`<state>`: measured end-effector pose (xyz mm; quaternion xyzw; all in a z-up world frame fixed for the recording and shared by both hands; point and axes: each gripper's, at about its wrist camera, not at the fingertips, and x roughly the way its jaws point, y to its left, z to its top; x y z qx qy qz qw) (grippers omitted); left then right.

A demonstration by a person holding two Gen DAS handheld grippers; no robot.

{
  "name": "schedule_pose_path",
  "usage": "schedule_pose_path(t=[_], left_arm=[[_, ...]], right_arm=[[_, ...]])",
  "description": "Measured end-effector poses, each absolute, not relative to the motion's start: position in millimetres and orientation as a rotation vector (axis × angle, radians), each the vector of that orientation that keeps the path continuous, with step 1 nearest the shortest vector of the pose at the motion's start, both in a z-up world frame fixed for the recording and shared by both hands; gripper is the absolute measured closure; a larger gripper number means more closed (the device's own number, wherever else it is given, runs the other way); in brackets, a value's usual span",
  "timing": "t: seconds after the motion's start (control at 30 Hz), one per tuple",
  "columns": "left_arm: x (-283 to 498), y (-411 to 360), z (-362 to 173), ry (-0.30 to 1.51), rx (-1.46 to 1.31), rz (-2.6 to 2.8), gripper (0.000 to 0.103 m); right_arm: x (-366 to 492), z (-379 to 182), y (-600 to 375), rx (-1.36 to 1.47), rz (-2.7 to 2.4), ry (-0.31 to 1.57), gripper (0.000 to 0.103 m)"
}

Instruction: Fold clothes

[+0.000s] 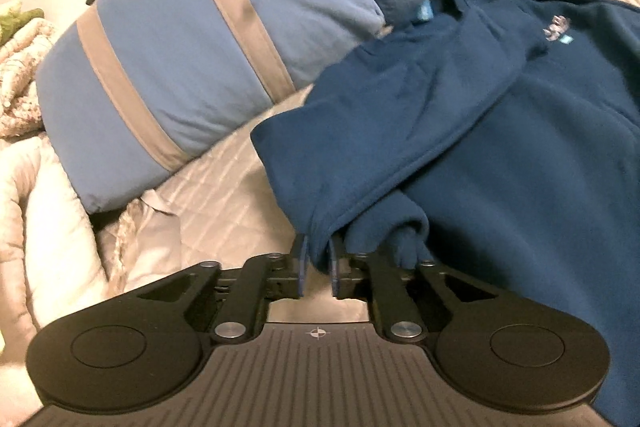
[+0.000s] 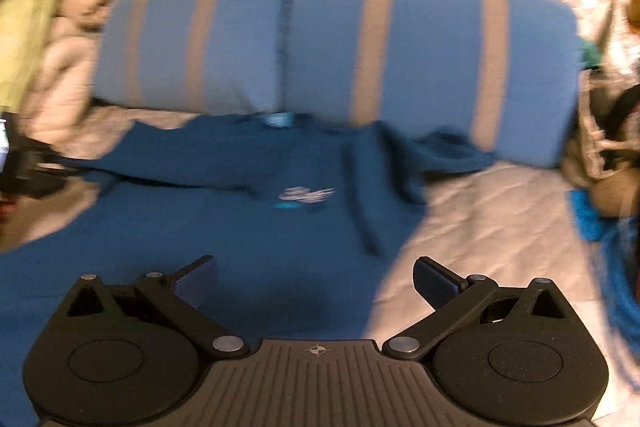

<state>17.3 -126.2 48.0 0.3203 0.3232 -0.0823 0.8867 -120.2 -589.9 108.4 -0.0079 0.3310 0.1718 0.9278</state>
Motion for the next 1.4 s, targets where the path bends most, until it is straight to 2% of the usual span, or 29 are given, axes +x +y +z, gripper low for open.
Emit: schedule_pose_path(t=[0.07, 0.17, 0.23, 0.5, 0.9, 1.0, 1.2, 1.3, 1.33, 1.4], left_arm=[[11, -127, 49, 0.668, 0.667, -0.168, 0.059], [-1, -129, 57, 0.628, 0.658, -0.206, 0.044], [-7, -134, 64, 0.599, 0.655, -0.236, 0.040], [-5, -183, 75, 0.530, 0.714, -0.330, 0.040], [26, -274, 26, 0.462, 0.920, -0.471, 0.040], [34, -293, 10, 0.436, 1.006, -0.485, 0.042], [57, -314, -18, 0.474, 1.062, -0.469, 0.057], [65, -322, -19, 0.489, 1.054, -0.443, 0.079], [67, -324, -19, 0.495, 1.057, -0.432, 0.089], [67, -326, -15, 0.488, 1.032, -0.406, 0.094]], right_arm=[[-130, 104, -574, -0.015, 0.405, 0.677, 0.000], [-139, 94, -555, -0.060, 0.445, 0.664, 0.000], [-143, 88, -549, -0.067, 0.452, 0.661, 0.000], [-146, 68, -537, 0.057, 0.450, 0.683, 0.000], [-140, 53, -536, 0.092, 0.412, 0.713, 0.000], [-142, 54, -529, 0.051, 0.403, 0.704, 0.000], [-142, 55, -518, -0.027, 0.380, 0.701, 0.000], [-140, 55, -511, -0.064, 0.368, 0.707, 0.000], [-140, 55, -509, -0.078, 0.363, 0.710, 0.000], [-140, 54, -505, -0.102, 0.355, 0.717, 0.000]])
